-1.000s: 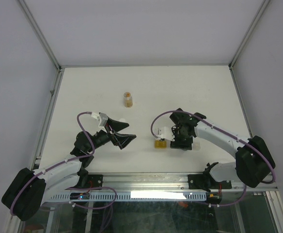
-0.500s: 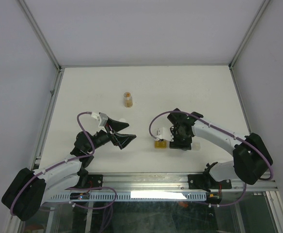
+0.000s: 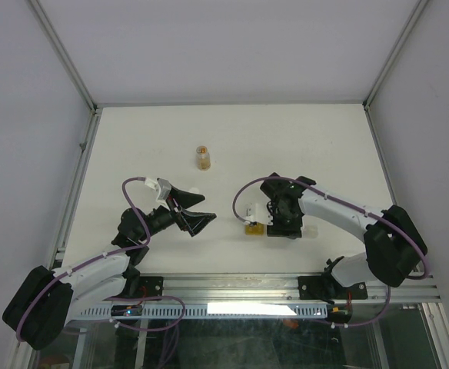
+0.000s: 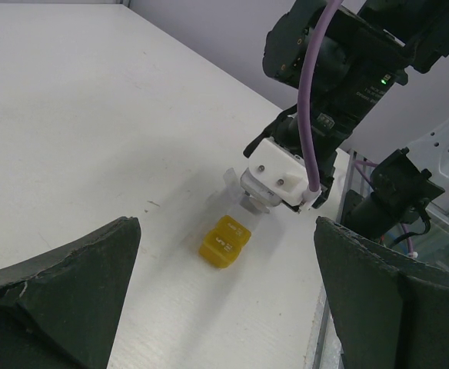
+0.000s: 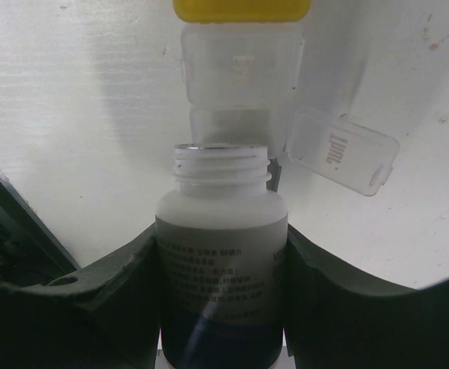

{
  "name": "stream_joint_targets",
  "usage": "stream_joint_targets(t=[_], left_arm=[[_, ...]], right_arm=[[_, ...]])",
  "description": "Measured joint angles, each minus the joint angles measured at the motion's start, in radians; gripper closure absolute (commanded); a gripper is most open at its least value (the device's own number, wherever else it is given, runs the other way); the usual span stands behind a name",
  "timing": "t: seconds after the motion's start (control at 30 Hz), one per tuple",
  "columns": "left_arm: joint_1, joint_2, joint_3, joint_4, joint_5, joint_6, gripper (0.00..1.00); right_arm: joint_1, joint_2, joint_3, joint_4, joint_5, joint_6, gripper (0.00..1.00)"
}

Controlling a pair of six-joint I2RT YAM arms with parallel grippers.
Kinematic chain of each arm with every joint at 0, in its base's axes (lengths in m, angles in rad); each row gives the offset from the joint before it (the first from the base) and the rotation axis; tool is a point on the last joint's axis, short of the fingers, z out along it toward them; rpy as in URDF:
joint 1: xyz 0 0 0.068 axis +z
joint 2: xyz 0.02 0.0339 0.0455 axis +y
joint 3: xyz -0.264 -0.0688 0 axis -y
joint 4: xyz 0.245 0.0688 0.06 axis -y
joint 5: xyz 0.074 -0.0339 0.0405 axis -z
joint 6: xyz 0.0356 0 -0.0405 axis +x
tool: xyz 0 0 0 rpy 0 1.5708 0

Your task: Sort the pills into containers

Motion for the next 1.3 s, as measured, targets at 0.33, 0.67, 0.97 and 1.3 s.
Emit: stream_joint_targets(t=[0.33, 0.67, 0.97, 1.3], left_arm=[[0.000, -0.007, 0.000, 0.000, 0.000, 0.001, 0.01], [0.000, -0.013, 0.000, -0.002, 0.000, 0.001, 0.01], [0.000, -0.019, 0.000, -0.002, 0.000, 0.002, 0.01], [0.000, -0.026, 0.000, -0.018, 0.000, 0.003, 0.01]], right_arm=[[0.007, 0.018, 0.011, -0.009, 0.022, 0.014, 1.00], [0.019, 0.036, 0.033, -0.018, 0.029, 0.019, 1.00], [0.019, 0.036, 0.037, -0.028, 0.039, 0.025, 1.00], [0.019, 0.042, 0.038, -0.045, 0.022, 0.032, 1.00]])
